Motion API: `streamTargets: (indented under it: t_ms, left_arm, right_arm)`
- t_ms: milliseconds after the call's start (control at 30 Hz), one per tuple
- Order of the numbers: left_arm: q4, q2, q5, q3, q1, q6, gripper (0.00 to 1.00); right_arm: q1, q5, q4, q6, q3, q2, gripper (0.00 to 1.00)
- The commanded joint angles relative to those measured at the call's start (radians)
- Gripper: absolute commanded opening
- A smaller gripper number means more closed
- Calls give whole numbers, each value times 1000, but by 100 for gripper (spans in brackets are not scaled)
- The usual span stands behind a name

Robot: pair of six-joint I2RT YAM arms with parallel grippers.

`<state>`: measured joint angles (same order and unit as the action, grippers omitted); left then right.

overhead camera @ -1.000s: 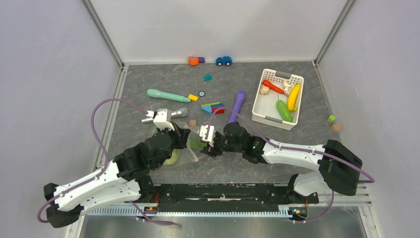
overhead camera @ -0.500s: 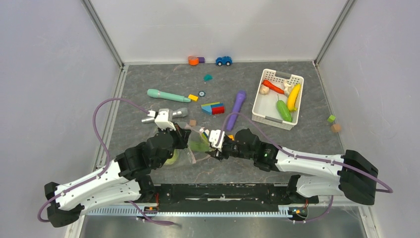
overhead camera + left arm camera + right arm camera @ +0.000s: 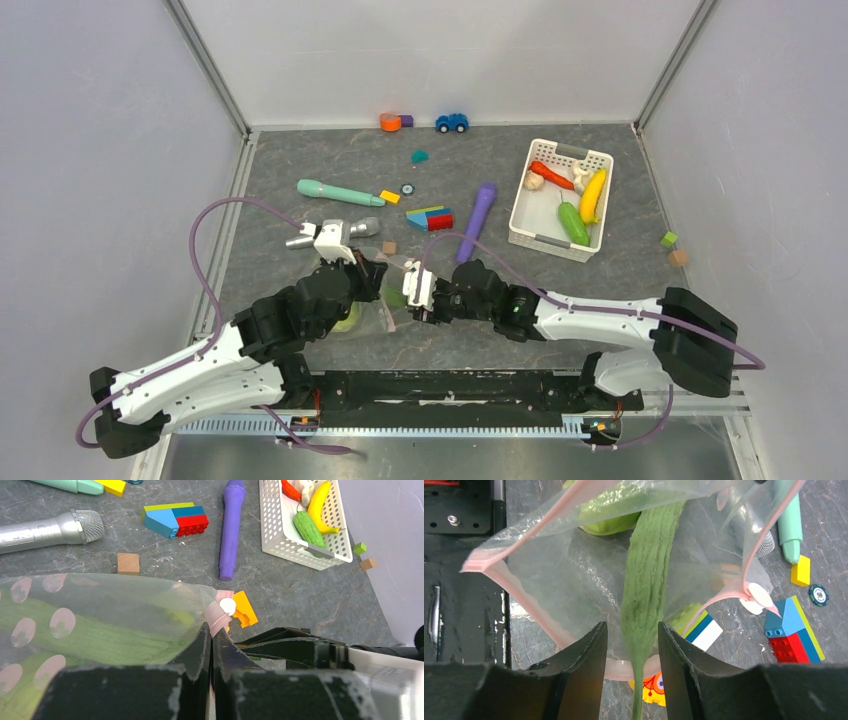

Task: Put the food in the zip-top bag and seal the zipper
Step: Adjust the fake vegetable in the zipper food storage bag.

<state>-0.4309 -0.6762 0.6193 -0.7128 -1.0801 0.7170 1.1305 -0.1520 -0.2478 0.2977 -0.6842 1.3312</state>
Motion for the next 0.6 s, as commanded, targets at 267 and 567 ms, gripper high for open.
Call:
streamTargets:
  t_ms: [267,567]
  left_arm:
    - [39,15,-68,-1,-3,-3,2]
    - [38,36,-94,1,-2,2,2]
  right_arm:
    - [5,121,-1,31,-84,150,51]
    - [5,145,-50,17,-72,221,45]
